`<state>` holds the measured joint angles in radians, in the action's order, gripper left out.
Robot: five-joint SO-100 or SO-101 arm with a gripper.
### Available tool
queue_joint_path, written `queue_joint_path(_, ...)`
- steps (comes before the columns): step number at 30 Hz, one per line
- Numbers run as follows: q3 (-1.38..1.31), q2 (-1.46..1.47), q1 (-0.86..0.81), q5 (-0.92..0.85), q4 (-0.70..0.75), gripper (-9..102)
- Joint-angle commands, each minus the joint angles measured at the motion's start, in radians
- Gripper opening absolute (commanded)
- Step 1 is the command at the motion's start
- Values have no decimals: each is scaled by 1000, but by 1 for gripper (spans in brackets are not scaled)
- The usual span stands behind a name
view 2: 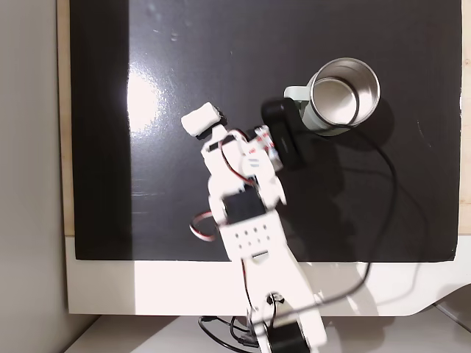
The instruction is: Grasp a gauze and put it in the cup.
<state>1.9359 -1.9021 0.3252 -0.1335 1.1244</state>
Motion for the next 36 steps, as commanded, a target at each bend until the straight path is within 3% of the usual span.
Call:
queue_joint_path(1, -156, 109, 28, 17, 23, 25)
queue_joint_path(29, -598, 782, 89, 89, 60, 28)
queue_joint_path(32, -595, 790, 91, 94, 58, 22)
queue_joint_path(36, -594, 790, 86, 120, 61, 6)
